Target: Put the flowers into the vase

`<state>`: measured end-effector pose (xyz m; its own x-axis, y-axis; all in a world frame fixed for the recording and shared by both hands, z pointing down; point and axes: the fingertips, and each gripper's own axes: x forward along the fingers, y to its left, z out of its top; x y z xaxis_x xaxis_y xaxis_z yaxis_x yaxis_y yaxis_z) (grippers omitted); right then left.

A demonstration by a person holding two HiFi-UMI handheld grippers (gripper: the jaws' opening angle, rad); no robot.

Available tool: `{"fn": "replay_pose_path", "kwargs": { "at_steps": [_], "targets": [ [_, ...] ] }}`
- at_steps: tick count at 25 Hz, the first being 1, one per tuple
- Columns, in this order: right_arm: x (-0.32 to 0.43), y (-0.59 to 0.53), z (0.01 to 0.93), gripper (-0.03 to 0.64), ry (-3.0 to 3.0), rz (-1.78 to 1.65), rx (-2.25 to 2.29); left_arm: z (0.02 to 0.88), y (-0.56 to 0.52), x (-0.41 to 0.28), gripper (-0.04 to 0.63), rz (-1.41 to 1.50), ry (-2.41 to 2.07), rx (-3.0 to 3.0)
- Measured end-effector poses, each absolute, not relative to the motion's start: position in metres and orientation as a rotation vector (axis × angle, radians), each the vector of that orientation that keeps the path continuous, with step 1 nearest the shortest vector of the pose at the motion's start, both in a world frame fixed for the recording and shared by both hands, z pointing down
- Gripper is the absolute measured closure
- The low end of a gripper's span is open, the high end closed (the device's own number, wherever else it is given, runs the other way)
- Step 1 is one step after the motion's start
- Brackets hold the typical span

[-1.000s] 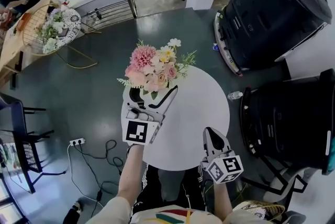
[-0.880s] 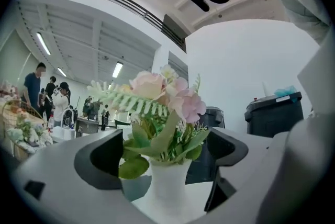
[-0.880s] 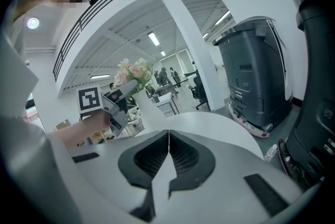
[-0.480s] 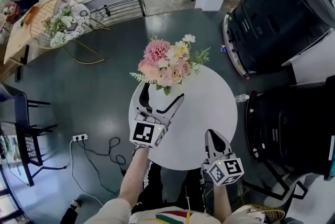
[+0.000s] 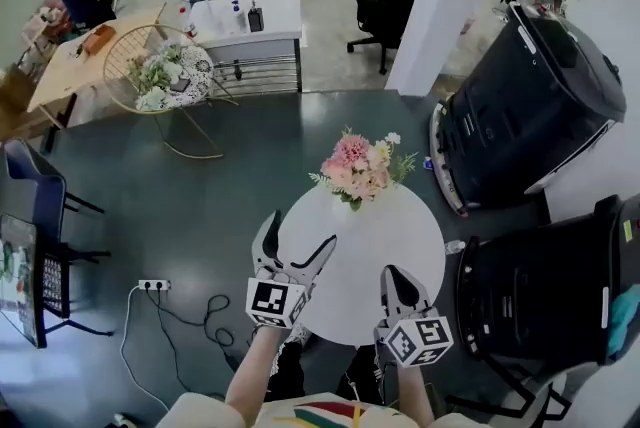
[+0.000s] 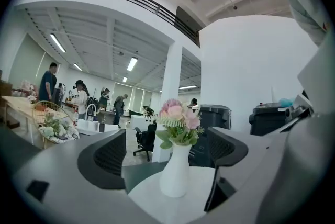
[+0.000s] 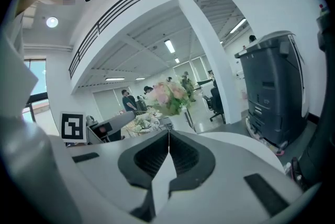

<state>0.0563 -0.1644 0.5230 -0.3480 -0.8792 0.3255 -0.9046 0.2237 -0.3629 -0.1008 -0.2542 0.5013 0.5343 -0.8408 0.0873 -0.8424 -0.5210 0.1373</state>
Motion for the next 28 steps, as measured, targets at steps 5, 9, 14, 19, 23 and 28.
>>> {"fn": "replay_pose_path", "kwargs": {
  "at_steps": [5, 9, 14, 19, 23, 28],
  "targets": [
    [0.015, -0.173, 0.459, 0.603, -2.536, 0.635, 1.68, 0.451, -0.228, -0.134, 0.107, -0.03, -1.486, 2.583],
    [-0.017, -0.18, 0.423, 0.603, -2.65, 0.535, 1.554, 0.417, -0.214, -0.151, 0.117, -0.065, -1.557, 2.584],
    [-0.04, -0.177, 0.391, 0.603, -2.758, 0.428, 1.398, 0.386, -0.195, -0.173, 0.37, -0.065, -1.745, 2.501],
    [-0.04, -0.18, 0.375, 0.603, -2.82, 0.406, 1.365, 0.374, -0.179, -0.194, 0.588, -0.084, -1.965, 2.373],
    [-0.031, -0.178, 0.368, 0.603, -2.846, 0.396, 1.378, 0.367, -0.173, -0.194, 0.588, -0.098, -2.002, 2.347],
    [-0.012, -0.173, 0.371, 0.603, -2.83, 0.417, 1.422, 0.355, -0.172, -0.176, 0.588, -0.108, -1.994, 2.388]
  ]
}}
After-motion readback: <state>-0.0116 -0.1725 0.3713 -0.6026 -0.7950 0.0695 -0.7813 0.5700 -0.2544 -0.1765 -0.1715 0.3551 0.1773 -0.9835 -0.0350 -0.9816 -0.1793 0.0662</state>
